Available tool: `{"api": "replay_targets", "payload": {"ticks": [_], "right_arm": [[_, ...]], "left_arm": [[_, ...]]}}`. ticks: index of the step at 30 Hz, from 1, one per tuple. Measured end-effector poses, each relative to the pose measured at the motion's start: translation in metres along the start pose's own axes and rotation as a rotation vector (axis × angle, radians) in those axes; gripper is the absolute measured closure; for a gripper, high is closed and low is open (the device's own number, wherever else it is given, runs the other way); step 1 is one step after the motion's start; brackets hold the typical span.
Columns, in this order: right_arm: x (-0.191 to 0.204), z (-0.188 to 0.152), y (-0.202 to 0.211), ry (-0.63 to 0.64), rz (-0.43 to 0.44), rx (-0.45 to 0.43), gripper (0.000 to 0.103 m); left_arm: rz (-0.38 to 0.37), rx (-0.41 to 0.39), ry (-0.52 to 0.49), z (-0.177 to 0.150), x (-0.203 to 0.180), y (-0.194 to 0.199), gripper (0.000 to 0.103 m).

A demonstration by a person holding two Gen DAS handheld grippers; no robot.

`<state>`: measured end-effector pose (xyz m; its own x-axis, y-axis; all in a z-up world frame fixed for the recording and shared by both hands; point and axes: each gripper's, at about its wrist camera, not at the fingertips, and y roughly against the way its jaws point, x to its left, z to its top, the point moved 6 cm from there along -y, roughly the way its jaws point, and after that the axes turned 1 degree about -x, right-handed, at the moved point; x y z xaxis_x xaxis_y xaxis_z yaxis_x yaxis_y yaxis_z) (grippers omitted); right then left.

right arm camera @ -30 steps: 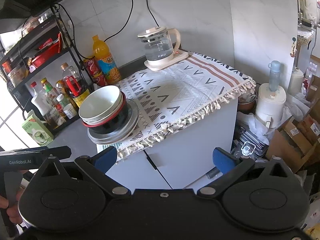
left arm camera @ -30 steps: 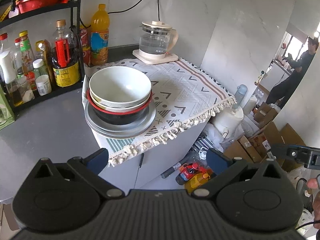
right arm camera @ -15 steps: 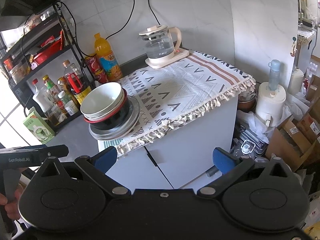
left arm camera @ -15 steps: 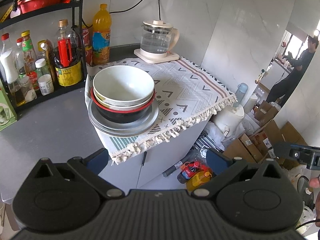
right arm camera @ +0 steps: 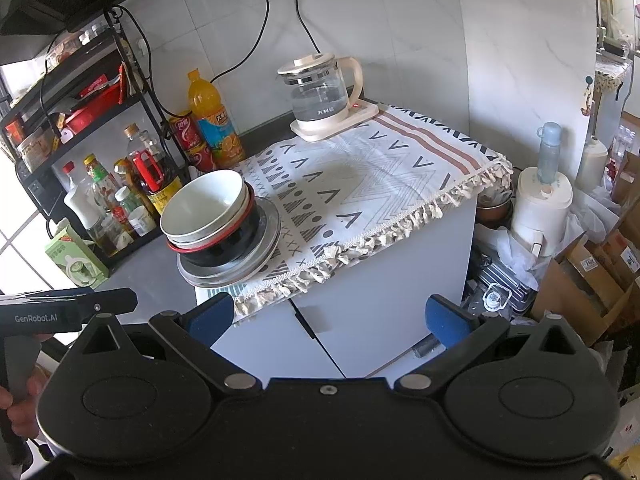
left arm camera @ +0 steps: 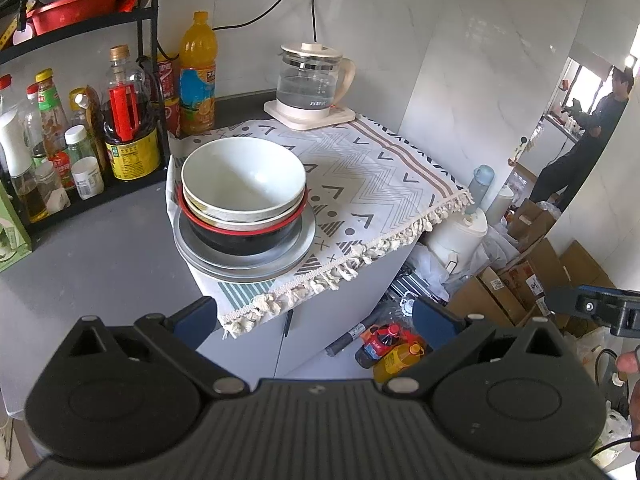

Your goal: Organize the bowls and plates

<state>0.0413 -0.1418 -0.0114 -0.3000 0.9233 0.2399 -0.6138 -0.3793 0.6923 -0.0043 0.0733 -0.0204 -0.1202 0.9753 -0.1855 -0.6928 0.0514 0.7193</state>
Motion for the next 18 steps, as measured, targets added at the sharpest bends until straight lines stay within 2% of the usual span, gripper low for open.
{"api": "replay_targets", "payload": {"ticks": [18], "right_arm": [[-0.0028,0.0065,-0.0029,0.006,-0.002,-0.005,0.0]], "left_arm": [[-0.007,0.003,-0.003,0.0042,-0.0036,-0.0072,0.0]]}}
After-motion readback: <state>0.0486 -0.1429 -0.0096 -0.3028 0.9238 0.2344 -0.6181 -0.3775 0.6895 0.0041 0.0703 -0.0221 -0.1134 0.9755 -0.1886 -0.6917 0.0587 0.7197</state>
